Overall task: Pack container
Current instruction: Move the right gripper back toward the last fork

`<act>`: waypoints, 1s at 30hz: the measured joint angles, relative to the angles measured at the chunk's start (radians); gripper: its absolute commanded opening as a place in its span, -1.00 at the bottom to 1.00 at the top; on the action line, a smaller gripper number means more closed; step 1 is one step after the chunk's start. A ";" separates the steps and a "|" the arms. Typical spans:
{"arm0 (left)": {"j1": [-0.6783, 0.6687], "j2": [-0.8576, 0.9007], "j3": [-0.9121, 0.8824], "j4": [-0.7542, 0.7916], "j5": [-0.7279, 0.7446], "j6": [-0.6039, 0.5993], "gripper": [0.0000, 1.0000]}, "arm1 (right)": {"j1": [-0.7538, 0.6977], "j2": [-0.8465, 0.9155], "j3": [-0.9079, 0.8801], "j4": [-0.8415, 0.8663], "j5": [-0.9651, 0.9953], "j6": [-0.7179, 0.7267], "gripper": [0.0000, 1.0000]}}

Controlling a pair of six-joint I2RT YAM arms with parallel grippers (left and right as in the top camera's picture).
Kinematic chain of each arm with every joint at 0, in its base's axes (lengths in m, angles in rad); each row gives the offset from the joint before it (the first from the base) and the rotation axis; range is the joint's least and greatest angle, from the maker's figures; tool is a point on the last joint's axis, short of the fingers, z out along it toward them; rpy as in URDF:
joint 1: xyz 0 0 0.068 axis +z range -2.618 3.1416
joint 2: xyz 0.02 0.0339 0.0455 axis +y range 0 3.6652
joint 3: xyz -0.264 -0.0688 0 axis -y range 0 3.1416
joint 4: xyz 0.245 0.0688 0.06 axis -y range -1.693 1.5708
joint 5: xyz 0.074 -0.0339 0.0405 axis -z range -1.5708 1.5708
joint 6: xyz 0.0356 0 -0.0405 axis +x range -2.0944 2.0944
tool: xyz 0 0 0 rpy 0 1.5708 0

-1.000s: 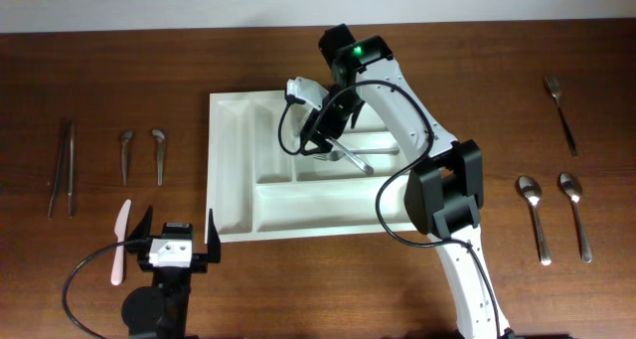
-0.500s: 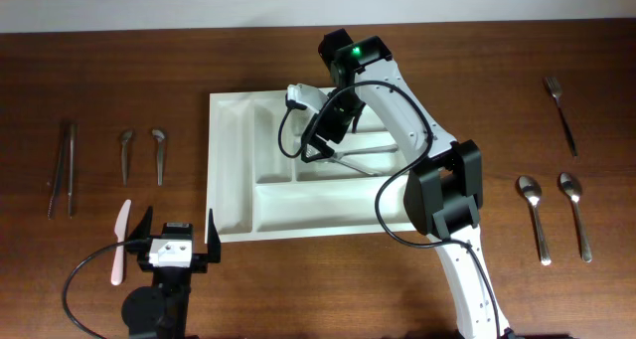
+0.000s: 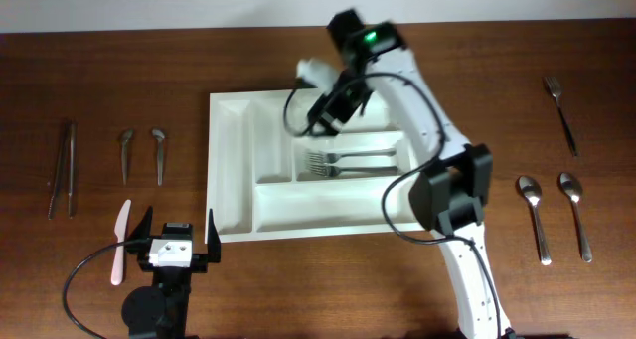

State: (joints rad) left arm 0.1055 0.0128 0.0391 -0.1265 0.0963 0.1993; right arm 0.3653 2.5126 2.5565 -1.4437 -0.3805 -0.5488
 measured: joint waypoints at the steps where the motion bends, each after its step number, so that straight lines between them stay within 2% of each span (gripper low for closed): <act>1: 0.000 0.000 0.000 0.000 0.000 0.000 0.98 | -0.024 0.000 0.047 -0.024 0.027 0.025 0.97; 6: 0.000 0.000 0.000 0.000 0.000 0.000 0.98 | -0.217 0.000 0.252 -0.164 0.172 0.131 0.97; 10: 0.000 0.000 0.000 0.000 0.000 0.000 0.98 | -0.410 0.000 0.315 -0.245 0.298 0.190 0.97; 15: 0.000 0.000 0.000 0.000 0.000 0.000 0.98 | -0.623 0.000 0.316 -0.249 0.378 0.216 0.97; 19: 0.000 0.000 0.000 0.000 0.000 0.000 0.98 | -0.739 0.000 0.316 -0.222 0.396 0.209 0.97; 25: 0.000 0.000 0.000 0.000 0.000 0.000 0.98 | -0.873 0.000 0.294 -0.167 0.375 0.157 0.97; 30: 0.000 0.000 0.000 0.000 0.000 0.000 0.98 | -0.943 0.000 0.205 -0.117 0.372 0.074 0.97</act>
State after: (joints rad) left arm 0.1055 0.0128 0.0391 -0.1265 0.0963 0.1993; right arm -0.5774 2.5126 2.7617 -1.5604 -0.0082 -0.4744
